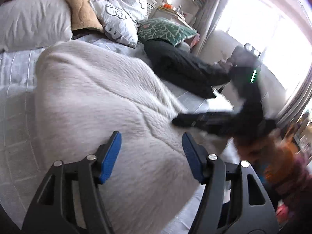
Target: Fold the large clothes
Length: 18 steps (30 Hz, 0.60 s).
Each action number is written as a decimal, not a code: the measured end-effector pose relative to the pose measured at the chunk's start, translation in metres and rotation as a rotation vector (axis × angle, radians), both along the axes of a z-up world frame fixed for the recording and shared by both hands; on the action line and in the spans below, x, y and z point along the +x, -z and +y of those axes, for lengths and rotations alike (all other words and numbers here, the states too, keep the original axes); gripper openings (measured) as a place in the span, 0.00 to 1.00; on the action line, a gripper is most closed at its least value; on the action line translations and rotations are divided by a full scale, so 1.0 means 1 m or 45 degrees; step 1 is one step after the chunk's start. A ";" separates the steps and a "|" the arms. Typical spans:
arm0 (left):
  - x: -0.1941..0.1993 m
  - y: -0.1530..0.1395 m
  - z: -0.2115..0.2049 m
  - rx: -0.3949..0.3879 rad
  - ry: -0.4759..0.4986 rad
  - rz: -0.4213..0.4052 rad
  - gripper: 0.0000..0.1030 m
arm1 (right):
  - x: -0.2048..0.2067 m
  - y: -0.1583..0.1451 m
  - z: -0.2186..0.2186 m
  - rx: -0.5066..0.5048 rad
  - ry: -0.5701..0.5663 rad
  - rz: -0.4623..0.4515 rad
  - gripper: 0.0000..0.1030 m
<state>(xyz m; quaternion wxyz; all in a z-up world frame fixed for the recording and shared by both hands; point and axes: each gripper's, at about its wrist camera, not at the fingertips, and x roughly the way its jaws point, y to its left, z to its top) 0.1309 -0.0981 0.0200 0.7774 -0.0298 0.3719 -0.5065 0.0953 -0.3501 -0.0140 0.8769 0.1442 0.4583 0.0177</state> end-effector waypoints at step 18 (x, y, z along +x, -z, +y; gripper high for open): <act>0.027 0.023 0.041 0.208 -0.335 0.146 0.87 | -0.028 0.026 -0.052 0.203 0.278 0.085 0.88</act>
